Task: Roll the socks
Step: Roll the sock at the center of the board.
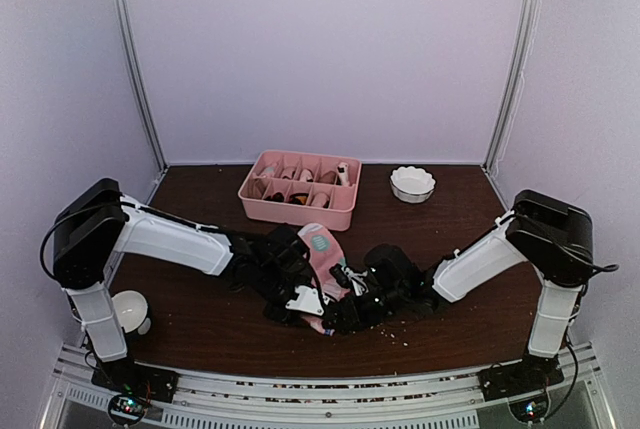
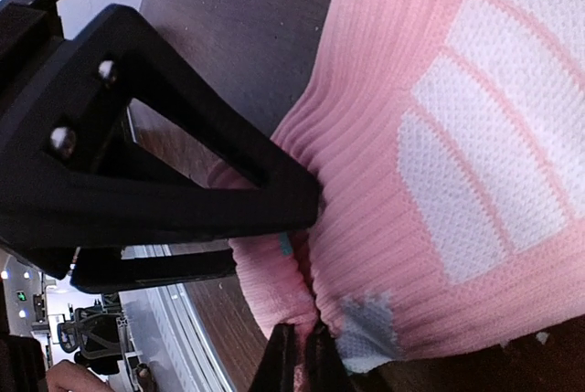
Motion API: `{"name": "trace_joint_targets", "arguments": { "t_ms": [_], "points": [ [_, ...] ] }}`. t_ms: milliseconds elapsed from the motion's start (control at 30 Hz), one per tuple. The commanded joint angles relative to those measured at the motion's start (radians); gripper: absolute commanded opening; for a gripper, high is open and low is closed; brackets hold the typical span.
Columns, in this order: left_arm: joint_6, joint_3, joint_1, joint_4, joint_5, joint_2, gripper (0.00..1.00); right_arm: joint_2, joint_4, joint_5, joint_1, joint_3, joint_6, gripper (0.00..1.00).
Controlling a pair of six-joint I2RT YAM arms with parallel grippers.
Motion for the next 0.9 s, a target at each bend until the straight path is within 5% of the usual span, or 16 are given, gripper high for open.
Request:
{"name": "trace_joint_targets", "arguments": {
  "t_ms": [0,33,67,267,433,533,667,867],
  "points": [
    [0.015,-0.079,0.008,-0.109,-0.04,-0.035,0.81,0.047,-0.117,0.001,-0.002,-0.039,0.01,0.0],
    [0.019,-0.092,0.008,-0.104,-0.032,-0.068,0.96,0.049,-0.12,-0.001,-0.002,-0.04,0.008,0.0],
    [0.02,-0.098,0.008,-0.1,-0.032,-0.089,0.98,0.05,-0.124,-0.003,-0.002,-0.04,0.007,0.0],
    [0.002,0.025,0.013,-0.228,-0.105,-0.17,0.98,0.048,-0.17,-0.009,-0.003,-0.03,-0.024,0.0],
    [-0.073,0.158,0.078,-0.338,-0.313,-0.208,0.98,0.041,-0.203,-0.01,-0.006,-0.02,-0.049,0.0],
    [-0.107,0.252,0.121,-0.462,-0.283,-0.244,0.98,0.042,-0.235,-0.013,-0.005,-0.012,-0.069,0.0],
    [-0.26,0.157,0.213,-0.237,-0.333,-0.362,0.98,0.047,-0.276,-0.021,-0.006,-0.002,-0.099,0.0],
    [-0.108,0.064,0.251,-0.255,-0.085,-0.333,0.92,0.053,-0.314,-0.027,-0.018,0.02,-0.115,0.0]
  ]
}}
